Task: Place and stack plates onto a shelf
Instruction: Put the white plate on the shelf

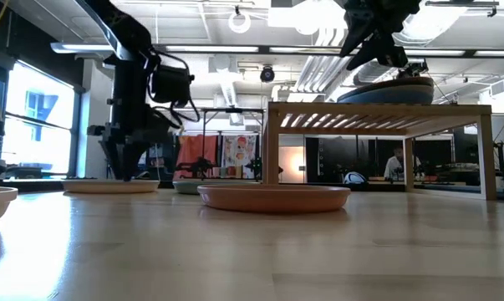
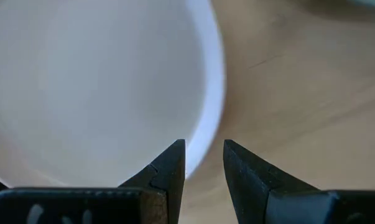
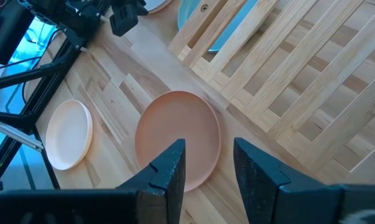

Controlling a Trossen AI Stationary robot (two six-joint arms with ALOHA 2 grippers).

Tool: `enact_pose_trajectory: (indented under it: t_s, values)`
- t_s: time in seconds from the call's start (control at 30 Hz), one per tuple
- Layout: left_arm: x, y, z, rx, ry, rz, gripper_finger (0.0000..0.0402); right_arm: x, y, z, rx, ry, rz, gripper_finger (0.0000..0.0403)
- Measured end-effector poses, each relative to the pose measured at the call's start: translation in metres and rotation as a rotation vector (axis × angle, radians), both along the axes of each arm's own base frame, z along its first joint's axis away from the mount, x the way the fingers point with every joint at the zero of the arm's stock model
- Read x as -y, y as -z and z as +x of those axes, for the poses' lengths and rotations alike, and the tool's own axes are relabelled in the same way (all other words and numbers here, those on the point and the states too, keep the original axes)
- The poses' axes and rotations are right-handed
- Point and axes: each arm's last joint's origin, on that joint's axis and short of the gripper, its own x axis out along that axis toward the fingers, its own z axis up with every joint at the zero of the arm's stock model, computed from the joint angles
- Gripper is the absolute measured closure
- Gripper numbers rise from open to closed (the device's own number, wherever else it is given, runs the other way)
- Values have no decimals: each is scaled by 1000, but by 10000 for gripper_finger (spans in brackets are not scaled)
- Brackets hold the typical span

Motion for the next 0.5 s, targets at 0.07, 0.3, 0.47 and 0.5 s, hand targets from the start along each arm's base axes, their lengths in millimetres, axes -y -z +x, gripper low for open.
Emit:
enact_pose_trajectory:
  t_s: [0.07, 0.3, 0.47, 0.5]
  values:
    - [1, 4, -2, 4, -1, 2, 305, 0, 0, 0, 0, 0, 0, 289]
    - [5, 18, -10, -11, -2, -10, 305, 0, 0, 0, 0, 0, 0, 289]
    - [8, 23, -15, -30, -2, -21, 306, 0, 0, 0, 0, 0, 0, 289]
    - [8, 23, -15, -30, -3, -22, 308, 0, 0, 0, 0, 0, 0, 289]
